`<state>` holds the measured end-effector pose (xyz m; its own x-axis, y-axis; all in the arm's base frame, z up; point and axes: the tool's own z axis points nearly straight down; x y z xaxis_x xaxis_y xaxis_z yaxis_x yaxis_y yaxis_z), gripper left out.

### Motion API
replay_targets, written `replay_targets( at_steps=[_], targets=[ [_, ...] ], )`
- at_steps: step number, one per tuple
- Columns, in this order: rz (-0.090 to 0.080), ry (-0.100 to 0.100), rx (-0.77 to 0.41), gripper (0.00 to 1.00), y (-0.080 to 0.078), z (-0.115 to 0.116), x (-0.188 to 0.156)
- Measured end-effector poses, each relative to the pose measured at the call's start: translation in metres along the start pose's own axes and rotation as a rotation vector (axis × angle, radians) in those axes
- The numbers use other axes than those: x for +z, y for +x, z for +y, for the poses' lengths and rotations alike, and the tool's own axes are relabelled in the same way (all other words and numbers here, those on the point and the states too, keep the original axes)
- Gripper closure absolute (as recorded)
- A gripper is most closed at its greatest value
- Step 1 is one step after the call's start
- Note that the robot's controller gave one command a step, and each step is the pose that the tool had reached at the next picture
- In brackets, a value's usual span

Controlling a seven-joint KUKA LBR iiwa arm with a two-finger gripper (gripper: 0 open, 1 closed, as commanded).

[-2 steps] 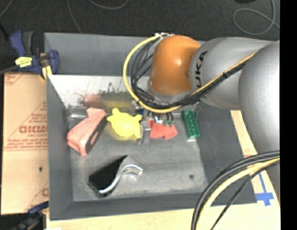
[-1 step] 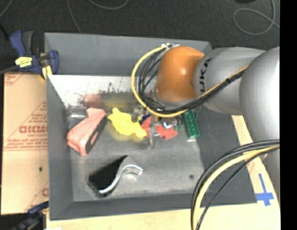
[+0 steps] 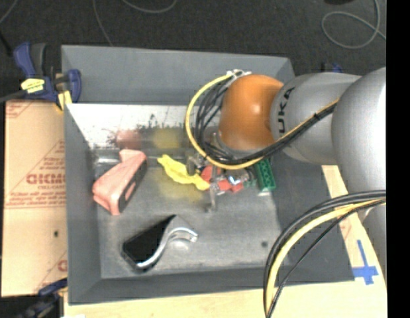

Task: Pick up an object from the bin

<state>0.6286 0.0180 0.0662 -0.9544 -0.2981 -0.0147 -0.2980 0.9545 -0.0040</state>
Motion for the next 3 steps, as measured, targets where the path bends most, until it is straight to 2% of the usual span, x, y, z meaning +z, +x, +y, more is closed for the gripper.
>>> replay_targets(
  at_steps=[1,2,3],
  targets=[
    [0.004,-0.003,0.027,0.0,0.012,0.007,-0.016],
    [0.001,-0.002,0.196,0.0,0.022,-0.01,-0.024],
    [0.0,-0.002,0.215,1.0,0.022,-0.028,-0.017]
  ],
)
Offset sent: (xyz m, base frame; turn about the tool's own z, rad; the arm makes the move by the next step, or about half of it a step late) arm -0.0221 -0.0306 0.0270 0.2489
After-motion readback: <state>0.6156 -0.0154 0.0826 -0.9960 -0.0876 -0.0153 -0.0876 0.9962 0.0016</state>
